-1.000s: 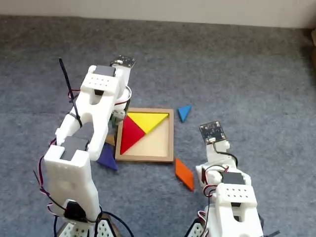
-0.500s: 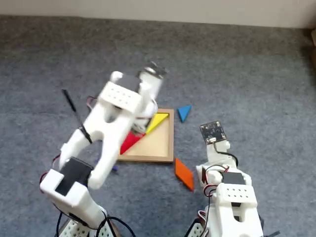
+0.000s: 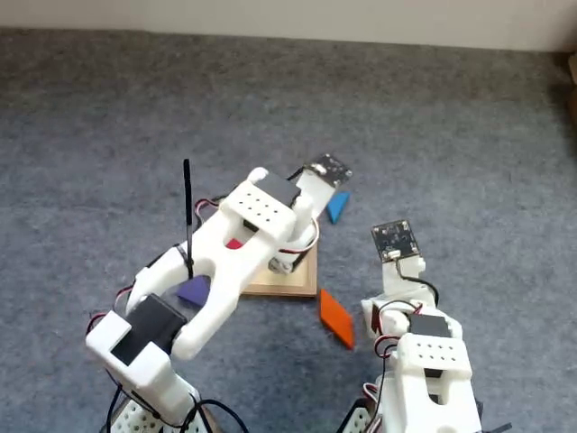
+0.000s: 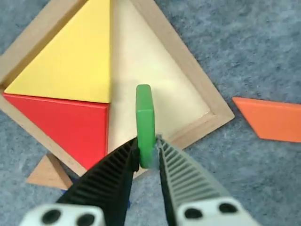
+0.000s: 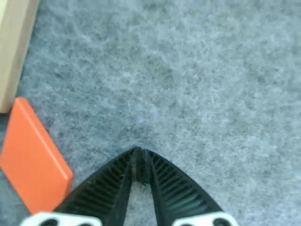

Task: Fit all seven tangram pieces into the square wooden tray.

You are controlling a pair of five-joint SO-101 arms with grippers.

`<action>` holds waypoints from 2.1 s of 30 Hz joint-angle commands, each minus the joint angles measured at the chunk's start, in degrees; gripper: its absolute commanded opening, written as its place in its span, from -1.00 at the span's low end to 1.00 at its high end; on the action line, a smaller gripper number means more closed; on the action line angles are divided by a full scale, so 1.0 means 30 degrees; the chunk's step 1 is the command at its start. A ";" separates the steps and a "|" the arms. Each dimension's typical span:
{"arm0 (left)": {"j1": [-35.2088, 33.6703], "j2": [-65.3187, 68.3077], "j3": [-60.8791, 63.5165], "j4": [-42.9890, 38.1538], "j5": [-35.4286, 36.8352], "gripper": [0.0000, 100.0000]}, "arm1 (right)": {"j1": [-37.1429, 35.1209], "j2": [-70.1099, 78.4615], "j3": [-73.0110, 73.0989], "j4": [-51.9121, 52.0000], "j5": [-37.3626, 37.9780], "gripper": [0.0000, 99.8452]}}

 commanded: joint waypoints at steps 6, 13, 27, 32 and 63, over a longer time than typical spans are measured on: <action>-0.2183 -0.0982 0.0220 -0.0762 0.0850 -0.55 | 0.0542 -0.0220 0.0103 -0.0484 -0.0029 -0.95; -0.3209 -0.1011 -0.0337 -0.0821 0.0791 -0.55 | 0.0542 -0.0220 0.0103 -0.0484 -0.0029 -0.95; -0.4469 -0.1040 -0.1040 -0.0821 0.0733 -0.56 | 0.0542 -0.0220 0.0103 -0.0484 -0.0029 -0.95; -0.6168 -0.1304 -0.1216 -0.0645 0.0557 -0.56 | 0.0542 -0.0220 0.0103 -0.0484 -0.0029 -0.95; -0.9832 0.0015 -0.0923 0.1260 -1.2718 -0.40 | 0.0542 -0.0220 0.0103 -0.0484 -0.0029 -0.95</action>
